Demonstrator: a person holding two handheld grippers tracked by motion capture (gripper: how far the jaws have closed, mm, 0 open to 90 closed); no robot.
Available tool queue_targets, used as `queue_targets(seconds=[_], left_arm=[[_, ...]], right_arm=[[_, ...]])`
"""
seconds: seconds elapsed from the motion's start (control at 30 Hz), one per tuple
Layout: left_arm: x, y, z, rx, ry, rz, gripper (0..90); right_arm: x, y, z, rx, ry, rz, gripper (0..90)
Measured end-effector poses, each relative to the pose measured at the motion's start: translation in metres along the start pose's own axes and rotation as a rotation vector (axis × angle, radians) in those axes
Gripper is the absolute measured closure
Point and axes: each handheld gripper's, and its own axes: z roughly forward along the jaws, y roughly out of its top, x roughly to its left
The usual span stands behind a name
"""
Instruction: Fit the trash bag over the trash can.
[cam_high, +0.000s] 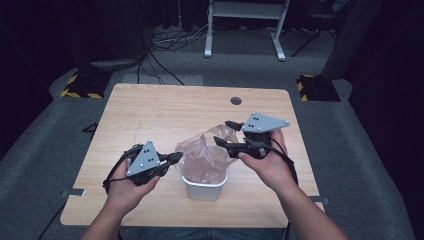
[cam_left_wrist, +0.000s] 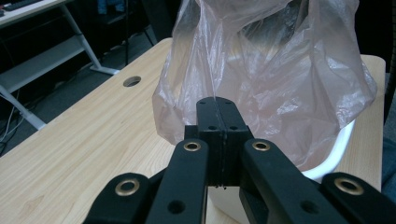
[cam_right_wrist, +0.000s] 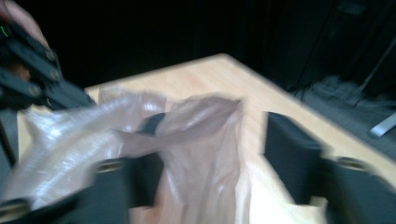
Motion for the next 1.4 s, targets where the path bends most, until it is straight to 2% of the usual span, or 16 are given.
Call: queue_targets(seconds=[0.03, 0.1, 0.17, 0.23, 0.27, 0.33, 0.43, 0.57, 0.6, 0.73, 1.0, 1.13, 1.2, 1.27, 1.4], left_arm=[[0.000, -0.002, 0.001, 0.002, -0.002, 0.002, 89.8], [0.000, -0.003, 0.001, 0.006, 0.000, 0.008, 89.8], [0.002, -0.006, 0.000, 0.018, 0.009, 0.010, 89.8], [0.006, -0.013, -0.002, 0.040, 0.031, 0.001, 89.8], [0.006, -0.013, -0.002, 0.040, 0.031, 0.001, 89.8], [0.009, -0.019, -0.002, 0.062, 0.044, -0.008, 89.7], [0.009, -0.022, 0.001, 0.079, 0.048, 0.001, 89.8], [0.009, -0.026, 0.009, 0.116, 0.048, 0.009, 89.8], [0.009, -0.027, 0.011, 0.122, 0.046, 0.010, 89.8], [0.010, -0.031, 0.015, 0.151, 0.043, 0.018, 89.8], [0.013, -0.034, 0.026, 0.183, 0.043, 0.016, 89.8], [0.015, -0.037, 0.032, 0.213, 0.045, 0.013, 89.9], [0.015, -0.040, 0.034, 0.212, 0.037, 0.008, 89.8], [0.014, -0.047, 0.035, 0.212, 0.023, -0.016, 89.9], [0.013, -0.049, 0.033, 0.203, 0.027, -0.014, 89.8]], right_arm=[[-0.002, -0.001, 0.004, 0.024, 0.022, 0.004, 70.7], [-0.006, -0.007, 0.013, 0.074, 0.026, 0.008, 85.3], [-0.010, -0.013, 0.017, 0.096, 0.029, 0.037, 89.7], [-0.015, -0.018, 0.018, 0.110, 0.021, 0.067, 90.0], [-0.015, -0.018, 0.018, 0.110, 0.021, 0.067, 90.0], [-0.022, -0.026, 0.018, 0.129, 0.006, 0.105, 90.0], [-0.028, -0.037, 0.020, 0.144, -0.005, 0.138, 90.0], [-0.030, -0.046, 0.023, 0.162, -0.017, 0.153, 89.0], [-0.031, -0.052, 0.025, 0.171, -0.021, 0.171, 84.0], [-0.032, -0.061, 0.027, 0.191, -0.025, 0.183, 80.4], [-0.031, -0.071, 0.032, 0.210, -0.010, 0.203, 79.8], [-0.029, -0.082, 0.040, 0.262, -0.002, 0.199, 80.8], [-0.029, -0.085, 0.041, 0.273, 0.004, 0.198, 81.1], [-0.025, -0.092, 0.042, 0.283, 0.015, 0.200, 81.5], [-0.022, -0.098, 0.041, 0.292, 0.025, 0.199, 81.9]])
